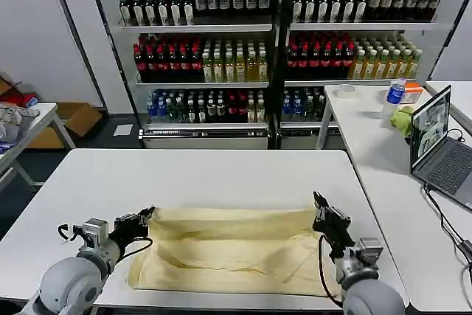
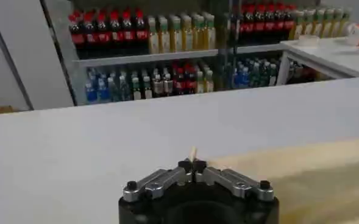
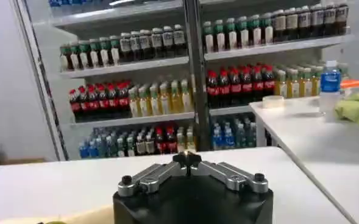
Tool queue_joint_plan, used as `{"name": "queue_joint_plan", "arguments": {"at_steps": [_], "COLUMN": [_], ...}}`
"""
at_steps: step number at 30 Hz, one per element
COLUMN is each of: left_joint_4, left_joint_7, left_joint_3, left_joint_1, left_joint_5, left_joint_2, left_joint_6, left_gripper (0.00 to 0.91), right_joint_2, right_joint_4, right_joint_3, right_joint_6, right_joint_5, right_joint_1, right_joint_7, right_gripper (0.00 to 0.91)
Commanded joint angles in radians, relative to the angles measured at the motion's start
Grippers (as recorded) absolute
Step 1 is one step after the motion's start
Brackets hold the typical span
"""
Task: Fold and organize the clothes.
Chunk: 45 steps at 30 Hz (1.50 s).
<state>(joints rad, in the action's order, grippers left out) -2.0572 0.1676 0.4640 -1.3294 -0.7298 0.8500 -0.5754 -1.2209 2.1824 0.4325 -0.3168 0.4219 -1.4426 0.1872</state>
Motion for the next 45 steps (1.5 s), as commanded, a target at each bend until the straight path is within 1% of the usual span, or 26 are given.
{"name": "queue_joint_plan", "arguments": {"at_steps": [1, 4, 9, 12, 15, 18, 19, 20, 21, 28, 30, 33, 40, 45], "left_joint_4": [-0.025, -0.03, -0.035, -0.024, -0.007, 0.012, 0.018, 0.023, 0.025, 0.011, -0.003, -0.029, -0.115, -0.114], "left_joint_7": [-0.001, -0.001, -0.001, 0.0, 0.001, 0.004, 0.004, 0.004, 0.004, 0.006, 0.018, 0.045, 0.116, 0.153], "left_joint_3": [0.016, 0.026, 0.035, 0.033, 0.027, 0.016, 0.012, 0.009, 0.006, 0.002, 0.005, 0.018, 0.07, 0.06], "left_joint_1": [-0.085, -0.111, -0.154, -0.17, -0.173, -0.163, -0.157, -0.153, -0.151, -0.146, -0.151, -0.169, -0.259, -0.298], "left_joint_5": [0.025, 0.036, 0.057, 0.115, 0.131, 0.151, 0.157, 0.161, 0.167, 0.175, 0.176, 0.185, 0.192, 0.19], "left_joint_2": [0.006, 0.012, 0.022, 0.029, 0.032, 0.038, 0.041, 0.042, 0.044, 0.061, 0.069, 0.077, 0.141, 0.179], "left_joint_6": [0.002, 0.004, 0.005, 0.005, 0.002, 0.003, 0.003, 0.002, 0.0, 0.007, 0.021, 0.042, 0.053, 0.053], "left_gripper": [0.01, 0.01, 0.01, 0.01, 0.01, 0.01, 0.05, 0.202, 0.907, 0.907, 0.907, 0.907, 0.907, 0.907], "right_joint_2": [-0.024, -0.038, -0.048, -0.05, -0.054, -0.067, -0.069, -0.071, -0.072, -0.079, -0.078, -0.079, -0.085, -0.086], "right_joint_4": [0.063, 0.057, 0.031, 0.0, -0.012, -0.021, -0.02, -0.018, -0.018, 0.009, 0.029, 0.056, 0.09, 0.094], "right_joint_3": [0.02, 0.014, 0.013, 0.02, 0.016, -0.005, -0.01, -0.014, -0.016, -0.012, -0.006, 0.009, 0.025, 0.026], "right_joint_6": [0.038, 0.042, 0.037, 0.029, 0.019, -0.004, -0.026, -0.037, -0.038, -0.033, -0.02, -0.01, 0.003, 0.004], "right_joint_5": [-0.086, -0.103, -0.122, -0.14, -0.141, -0.152, -0.154, -0.154, -0.154, -0.167, -0.186, -0.189, -0.202, -0.202], "right_joint_1": [-0.166, -0.191, -0.208, -0.207, -0.207, -0.201, -0.199, -0.197, -0.197, -0.211, -0.227, -0.249, -0.294, -0.296], "right_joint_7": [-0.019, -0.023, -0.014, -0.004, 0.0, 0.008, 0.009, 0.009, 0.009, 0.013, 0.014, 0.022, 0.025, 0.027], "right_gripper": [0.0, 0.0, 0.0, 0.0, 0.0, 0.0, 0.443, 0.907, 0.907, 0.907, 0.907, 0.907, 0.907, 0.907]}}
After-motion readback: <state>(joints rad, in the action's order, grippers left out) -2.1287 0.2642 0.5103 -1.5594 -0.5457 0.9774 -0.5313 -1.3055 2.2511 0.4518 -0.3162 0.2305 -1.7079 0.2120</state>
